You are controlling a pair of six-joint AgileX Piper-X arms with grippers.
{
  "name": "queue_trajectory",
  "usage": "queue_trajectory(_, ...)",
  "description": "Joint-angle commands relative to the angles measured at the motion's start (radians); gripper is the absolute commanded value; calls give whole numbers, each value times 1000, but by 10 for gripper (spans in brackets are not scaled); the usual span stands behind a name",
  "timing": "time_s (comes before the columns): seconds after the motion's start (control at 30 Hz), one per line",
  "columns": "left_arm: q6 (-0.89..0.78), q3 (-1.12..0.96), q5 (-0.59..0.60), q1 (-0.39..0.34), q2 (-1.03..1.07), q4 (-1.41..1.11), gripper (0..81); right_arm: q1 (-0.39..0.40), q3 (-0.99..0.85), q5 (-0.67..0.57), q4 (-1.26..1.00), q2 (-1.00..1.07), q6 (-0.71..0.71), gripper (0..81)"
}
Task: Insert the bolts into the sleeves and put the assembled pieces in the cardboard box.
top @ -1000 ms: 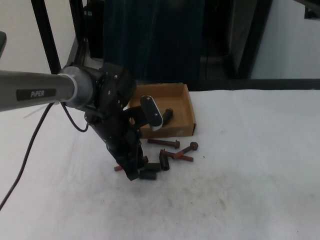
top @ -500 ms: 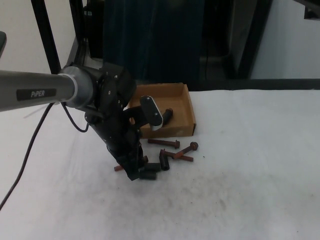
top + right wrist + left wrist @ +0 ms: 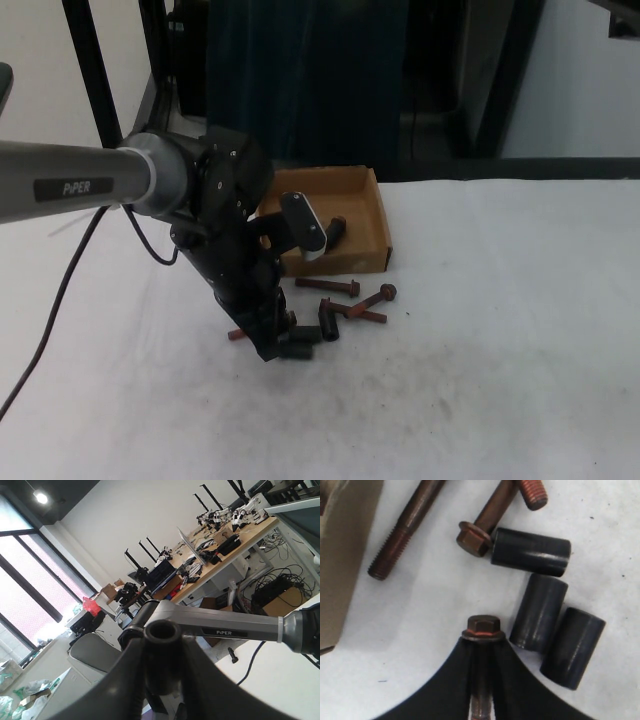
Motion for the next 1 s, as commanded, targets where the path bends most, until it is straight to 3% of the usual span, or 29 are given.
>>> queue_trajectory(0.0,-9,-1,-16,0,-14,10,8,1,-3,2,-5,-11,-9,2)
queue_trajectory(0.17,-99,-1,-87,0,-98,15,8,1,-3,5,-5,-11,-9,2)
queue_trajectory(0.47,-345,-1,-73,0,-274,25,8,1,-3,9,-5,-11,-9,2)
queue_trajectory(0.7,-411,-1,60,8,-407,85,8,1,-3,43,-5,-11,-17,2)
queue_trajectory(0.97,-569,-1,430,49,-503,107,8,1,-3,70,-5,-11,-242,2)
